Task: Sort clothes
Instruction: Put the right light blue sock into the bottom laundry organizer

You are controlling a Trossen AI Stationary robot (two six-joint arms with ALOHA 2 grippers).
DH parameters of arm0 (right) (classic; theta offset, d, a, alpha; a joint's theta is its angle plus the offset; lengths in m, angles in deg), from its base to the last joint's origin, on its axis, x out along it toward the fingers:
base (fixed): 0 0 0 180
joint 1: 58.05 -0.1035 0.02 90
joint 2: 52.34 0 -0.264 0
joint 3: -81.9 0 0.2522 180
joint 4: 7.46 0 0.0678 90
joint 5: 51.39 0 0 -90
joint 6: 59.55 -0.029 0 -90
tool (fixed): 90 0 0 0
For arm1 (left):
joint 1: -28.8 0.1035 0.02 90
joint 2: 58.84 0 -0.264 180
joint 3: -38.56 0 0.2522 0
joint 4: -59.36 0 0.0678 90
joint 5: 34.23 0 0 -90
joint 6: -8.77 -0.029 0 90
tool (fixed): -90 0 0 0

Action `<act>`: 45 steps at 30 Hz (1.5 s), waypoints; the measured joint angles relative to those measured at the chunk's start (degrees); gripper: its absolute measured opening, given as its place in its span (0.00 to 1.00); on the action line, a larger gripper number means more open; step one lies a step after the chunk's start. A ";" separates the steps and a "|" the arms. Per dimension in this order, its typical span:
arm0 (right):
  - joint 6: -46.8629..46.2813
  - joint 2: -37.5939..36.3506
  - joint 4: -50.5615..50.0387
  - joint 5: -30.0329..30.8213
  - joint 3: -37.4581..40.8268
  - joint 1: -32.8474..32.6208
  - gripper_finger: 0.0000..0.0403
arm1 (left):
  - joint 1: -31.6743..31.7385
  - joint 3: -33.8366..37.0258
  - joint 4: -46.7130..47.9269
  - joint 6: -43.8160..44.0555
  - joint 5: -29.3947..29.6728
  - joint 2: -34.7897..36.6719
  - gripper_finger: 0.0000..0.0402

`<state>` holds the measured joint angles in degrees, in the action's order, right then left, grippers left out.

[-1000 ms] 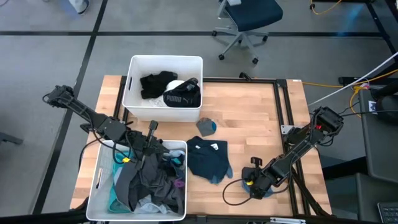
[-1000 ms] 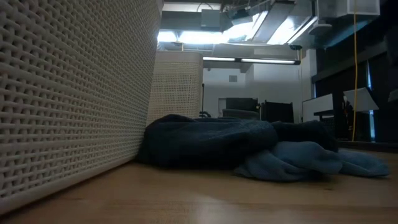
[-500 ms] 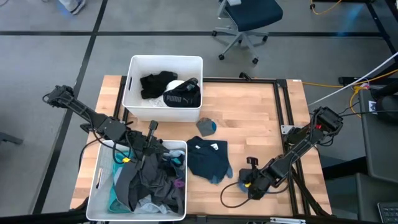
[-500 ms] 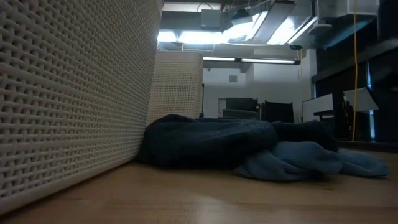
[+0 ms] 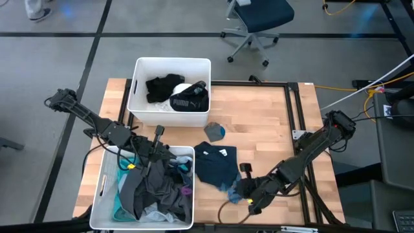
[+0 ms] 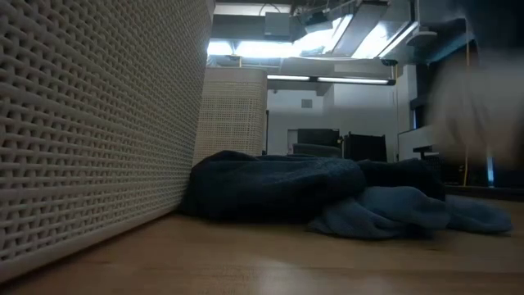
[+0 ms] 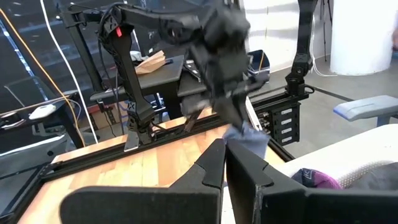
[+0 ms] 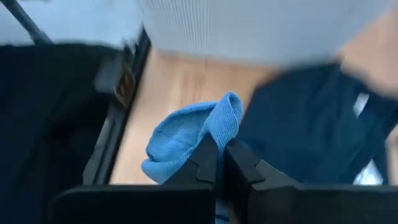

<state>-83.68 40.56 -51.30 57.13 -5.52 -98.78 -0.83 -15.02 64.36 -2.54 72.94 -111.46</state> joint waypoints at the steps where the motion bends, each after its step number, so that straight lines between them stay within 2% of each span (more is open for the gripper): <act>1: 1.75 0.00 0.01 1.23 -1.72 0.00 0.02 | 0.00 0.00 0.00 0.00 0.00 0.00 0.01; 5: 9.83 -0.02 1.02 6.04 -7.39 0.01 0.03 | 0.00 0.00 0.00 0.00 0.02 0.00 0.01; 10: 18.80 -0.02 5.97 10.25 -10.60 1.77 0.03 | 0.00 0.00 0.00 0.00 0.02 0.00 0.01; 16: 26.64 -0.04 15.90 10.28 -10.96 6.23 0.04 | 0.00 0.00 0.00 -0.02 0.02 0.00 0.01; 25: 38.15 -0.04 33.16 -2.30 -10.96 13.66 0.04 | 0.00 0.00 0.00 -0.35 0.02 0.00 0.01; 34: 39.08 4.83 50.15 -17.79 -10.98 20.81 0.04 | 0.00 0.00 0.01 -0.48 0.02 -0.02 0.01; 40: 39.08 10.59 58.32 -19.49 -10.94 22.50 0.04 | 0.00 0.00 0.02 -0.48 0.02 -0.02 0.01; 45: 39.08 13.83 60.74 -19.47 -10.94 22.47 0.04 | -0.01 0.00 0.24 -0.48 0.02 -0.02 0.01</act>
<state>-44.61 54.39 9.44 37.66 -16.46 -76.31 -0.84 -15.02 64.60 -3.02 72.96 -111.49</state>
